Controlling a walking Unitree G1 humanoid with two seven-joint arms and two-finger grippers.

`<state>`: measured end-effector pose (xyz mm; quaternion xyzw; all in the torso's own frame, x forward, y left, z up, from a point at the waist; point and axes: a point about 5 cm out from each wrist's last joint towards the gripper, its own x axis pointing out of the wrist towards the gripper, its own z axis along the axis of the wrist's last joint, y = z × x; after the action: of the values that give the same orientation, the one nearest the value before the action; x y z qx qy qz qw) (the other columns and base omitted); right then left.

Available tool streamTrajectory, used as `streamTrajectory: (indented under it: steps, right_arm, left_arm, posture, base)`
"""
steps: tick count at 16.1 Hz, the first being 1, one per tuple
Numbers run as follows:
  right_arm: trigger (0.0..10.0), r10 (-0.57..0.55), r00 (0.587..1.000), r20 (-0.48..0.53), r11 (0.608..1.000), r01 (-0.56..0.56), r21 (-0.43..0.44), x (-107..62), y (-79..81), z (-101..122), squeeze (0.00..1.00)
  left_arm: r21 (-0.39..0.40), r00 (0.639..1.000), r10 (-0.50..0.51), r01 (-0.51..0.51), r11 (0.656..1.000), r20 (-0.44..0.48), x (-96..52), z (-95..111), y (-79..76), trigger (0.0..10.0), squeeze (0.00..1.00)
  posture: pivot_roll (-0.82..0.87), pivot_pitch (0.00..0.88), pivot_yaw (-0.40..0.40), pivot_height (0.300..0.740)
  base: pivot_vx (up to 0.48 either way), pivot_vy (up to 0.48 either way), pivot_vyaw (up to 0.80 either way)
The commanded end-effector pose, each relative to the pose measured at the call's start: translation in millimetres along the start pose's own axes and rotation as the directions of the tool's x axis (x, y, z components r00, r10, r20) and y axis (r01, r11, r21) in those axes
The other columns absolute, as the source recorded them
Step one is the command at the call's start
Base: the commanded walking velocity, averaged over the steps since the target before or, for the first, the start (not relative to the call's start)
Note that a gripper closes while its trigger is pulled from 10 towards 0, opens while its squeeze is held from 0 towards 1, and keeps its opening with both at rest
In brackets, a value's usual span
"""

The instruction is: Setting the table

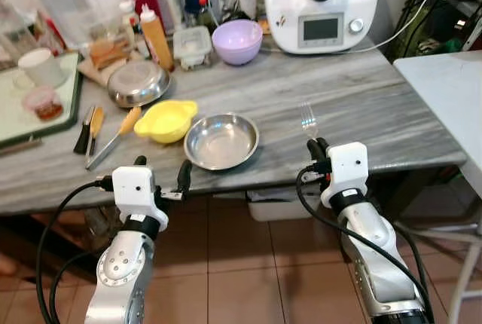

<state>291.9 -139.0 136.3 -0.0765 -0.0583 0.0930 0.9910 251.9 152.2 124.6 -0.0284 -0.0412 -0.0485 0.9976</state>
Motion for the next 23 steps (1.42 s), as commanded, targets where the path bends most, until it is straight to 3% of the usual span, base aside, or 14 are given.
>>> streamTrajectory:
  steps: [1,14,18,23]
  right_arm:
    - [10.0,0.001,1.0,0.014,1.0,-0.001,0.008,-1.3,0.7,3,0.0]
    - [10.0,-0.014,1.0,0.017,1.0,0.014,0.018,4.2,0.1,5,0.0]
    - [10.0,-0.029,0.999,0.014,0.999,0.029,0.031,13.1,-4.1,7,0.0]
    - [10.0,-0.031,0.998,-0.059,0.989,0.039,0.141,32.5,1.0,4,0.0]
  left_arm:
    - [0.001,1.0,-0.005,0.005,1.0,0.002,-2.2,1,1.4,10.0,0.0]
    - [0.016,0.999,-0.009,0.01,1.0,-0.05,-12.4,-7,5.5,10.0,0.0]
    - [0.023,0.995,-0.08,0.082,0.996,-0.067,-18.7,-9,-0.5,10.0,0.0]
    - [0.04,0.988,-0.129,0.133,0.99,-0.08,-24.8,-9,-4.4,10.0,0.0]
  posture:
    - [-0.1,0.078,0.11,0.74]
    - [-0.09,0.098,0.112,0.74]
    - [-0.09,0.118,0.119,0.74]
    - [-0.07,0.141,0.119,0.74]
  base:
    - [0.277,0.0,0.0]
    - [0.042,0.0,0.0]
    - [0.0,0.0,0.0]
    - [0.0,0.0,0.0]
